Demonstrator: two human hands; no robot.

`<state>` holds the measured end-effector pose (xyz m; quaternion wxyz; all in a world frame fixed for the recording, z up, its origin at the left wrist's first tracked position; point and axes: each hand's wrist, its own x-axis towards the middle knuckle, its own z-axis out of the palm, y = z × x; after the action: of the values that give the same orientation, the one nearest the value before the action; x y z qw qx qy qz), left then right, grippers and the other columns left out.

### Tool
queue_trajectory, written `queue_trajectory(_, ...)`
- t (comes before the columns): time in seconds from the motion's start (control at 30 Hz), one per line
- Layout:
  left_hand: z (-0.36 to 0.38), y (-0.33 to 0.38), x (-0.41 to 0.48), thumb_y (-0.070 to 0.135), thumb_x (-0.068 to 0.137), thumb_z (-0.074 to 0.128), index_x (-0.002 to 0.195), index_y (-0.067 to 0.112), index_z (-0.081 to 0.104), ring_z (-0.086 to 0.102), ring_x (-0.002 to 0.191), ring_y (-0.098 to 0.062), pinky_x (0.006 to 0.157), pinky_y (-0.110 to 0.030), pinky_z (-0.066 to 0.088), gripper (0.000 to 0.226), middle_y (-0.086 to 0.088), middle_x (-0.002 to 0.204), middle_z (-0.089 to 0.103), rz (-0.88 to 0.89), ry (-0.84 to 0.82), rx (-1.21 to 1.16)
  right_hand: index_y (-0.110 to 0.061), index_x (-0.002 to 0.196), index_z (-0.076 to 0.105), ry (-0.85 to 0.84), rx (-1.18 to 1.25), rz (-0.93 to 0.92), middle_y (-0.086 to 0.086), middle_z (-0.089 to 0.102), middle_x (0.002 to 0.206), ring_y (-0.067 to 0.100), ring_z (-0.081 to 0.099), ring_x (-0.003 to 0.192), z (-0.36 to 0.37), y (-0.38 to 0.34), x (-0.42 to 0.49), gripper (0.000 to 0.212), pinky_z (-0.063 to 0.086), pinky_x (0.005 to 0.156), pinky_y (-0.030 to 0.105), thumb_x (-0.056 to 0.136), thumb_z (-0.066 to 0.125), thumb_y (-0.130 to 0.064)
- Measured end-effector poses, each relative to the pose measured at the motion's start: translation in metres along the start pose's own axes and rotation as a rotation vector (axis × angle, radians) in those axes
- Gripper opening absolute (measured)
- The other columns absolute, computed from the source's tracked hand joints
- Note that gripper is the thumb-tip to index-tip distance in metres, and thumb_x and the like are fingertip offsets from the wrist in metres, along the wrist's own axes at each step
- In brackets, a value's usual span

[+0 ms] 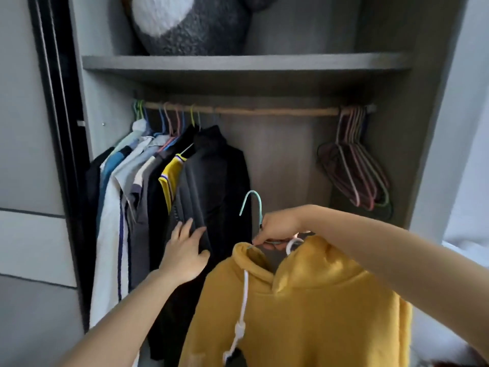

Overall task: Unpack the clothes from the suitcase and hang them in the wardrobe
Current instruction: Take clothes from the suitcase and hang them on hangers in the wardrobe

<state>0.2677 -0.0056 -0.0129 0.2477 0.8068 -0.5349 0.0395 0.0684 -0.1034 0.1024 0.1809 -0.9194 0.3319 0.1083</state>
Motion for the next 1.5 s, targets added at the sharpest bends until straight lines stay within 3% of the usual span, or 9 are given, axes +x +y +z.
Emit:
queue_trajectory(0.17, -0.04, 0.011, 0.062, 0.037, 0.094, 0.051, 0.154, 0.029, 0.007, -0.017, 0.147, -0.031, 0.12, -0.043, 0.011, 0.075, -0.004, 0.16, -0.018, 0.055, 0.179, 0.222, -0.009, 0.068, 0.069, 0.198, -0.117, 0.16, 0.002, 0.06, 0.054, 0.021, 0.053, 0.055, -0.049, 0.022, 0.021, 0.02, 0.047, 0.06, 0.032, 0.08, 0.062, -0.022)
queue_trajectory(0.33, -0.067, 0.016, 0.114, 0.035, 0.093, 0.053, 0.154, 0.025, 0.007, -0.011, 0.147, -0.035, 0.118, -0.048, 0.012, 0.077, -0.011, 0.16, -0.009, 0.017, 0.274, 0.27, -0.005, 0.067, 0.065, 0.526, -0.091, 0.141, 0.008, 0.063, 0.067, 0.023, 0.058, 0.065, -0.115, 0.03, 0.039, 0.021, 0.049, 0.061, 0.034, 0.085, 0.057, -0.012)
queue_trajectory(0.47, -0.076, 0.016, 0.147, 0.037, 0.097, 0.045, 0.153, 0.027, 0.003, 0.027, 0.137, -0.036, 0.105, -0.043, 0.034, 0.071, -0.016, 0.156, 0.01, -0.043, 0.237, 0.287, -0.007, 0.077, 0.058, 0.757, -0.066, 0.153, 0.011, 0.058, 0.081, 0.028, 0.056, 0.076, -0.156, 0.031, 0.064, 0.014, 0.041, 0.06, 0.031, 0.088, 0.051, -0.011)
queue_trajectory(0.53, -0.078, 0.008, 0.164, 0.037, 0.101, 0.037, 0.154, 0.029, -0.001, 0.056, 0.103, -0.028, 0.081, -0.037, 0.049, 0.066, -0.013, 0.144, 0.033, 0.004, 0.201, 0.223, -0.007, 0.082, 0.055, 0.854, -0.028, 0.143, 0.012, 0.056, 0.086, 0.032, 0.057, 0.083, -0.173, 0.031, 0.081, 0.01, 0.04, 0.065, 0.03, 0.09, 0.05, -0.012)
queue_trajectory(0.6, -0.08, -0.001, 0.176, 0.033, 0.103, 0.032, 0.155, 0.026, 0.0, 0.058, 0.077, -0.021, 0.067, -0.037, 0.051, 0.061, -0.008, 0.112, 0.057, 0.076, 0.205, 0.205, -0.007, 0.084, 0.053, 0.918, 0.032, 0.136, 0.014, 0.06, 0.093, 0.034, 0.061, 0.089, -0.188, 0.032, 0.101, 0.009, 0.042, 0.067, 0.031, 0.09, 0.051, -0.013)
queue_trajectory(0.67, -0.08, -0.01, 0.188, 0.028, 0.104, 0.031, 0.155, 0.026, 0.006, 0.056, 0.063, -0.017, 0.061, -0.036, 0.047, 0.058, 0.0, 0.077, 0.059, 0.112, 0.242, 0.185, -0.008, 0.085, 0.056, 0.966, 0.083, 0.135, 0.018, 0.066, 0.107, 0.036, 0.063, 0.097, -0.206, 0.032, 0.123, 0.009, 0.046, 0.07, 0.033, 0.09, 0.052, -0.015)
queue_trajectory(0.97, -0.062, -0.028, 0.197, 0.021, 0.101, 0.034, 0.153, 0.034, 0.014, 0.058, 0.066, -0.013, 0.061, -0.03, 0.048, 0.058, 0.001, 0.084, 0.066, 0.124, 0.357, 0.148, -0.001, 0.114, 0.065, 0.861, 0.118, 0.082, 0.019, 0.062, 0.126, 0.033, 0.059, 0.116, -0.225, 0.021, 0.211, 0.032, 0.046, 0.086, 0.031, 0.099, 0.044, -0.019)
queue_trajectory(1.27, -0.053, -0.026, 0.194, 0.022, 0.102, 0.033, 0.153, 0.036, 0.016, 0.042, 0.052, -0.007, 0.051, -0.024, 0.033, 0.055, 0.009, 0.06, 0.043, 0.07, 0.408, 0.079, 0.001, 0.115, 0.062, 0.8, 0.174, 0.025, 0.019, 0.06, 0.126, 0.033, 0.058, 0.115, -0.22, -0.014, 0.263, 0.031, 0.047, 0.086, 0.033, 0.1, 0.042, -0.016)
queue_trajectory(1.5, -0.05, -0.028, 0.19, 0.017, 0.102, 0.034, 0.152, 0.039, 0.011, 0.05, 0.054, -0.01, 0.044, -0.026, 0.033, 0.06, 0.006, 0.063, 0.05, 0.01, 0.385, 0.089, -0.007, 0.098, 0.069, 0.804, 0.299, 0.024, 0.011, 0.068, 0.104, 0.028, 0.063, 0.093, -0.202, -0.028, 0.287, 0.031, 0.051, 0.079, 0.034, 0.095, 0.043, -0.022)
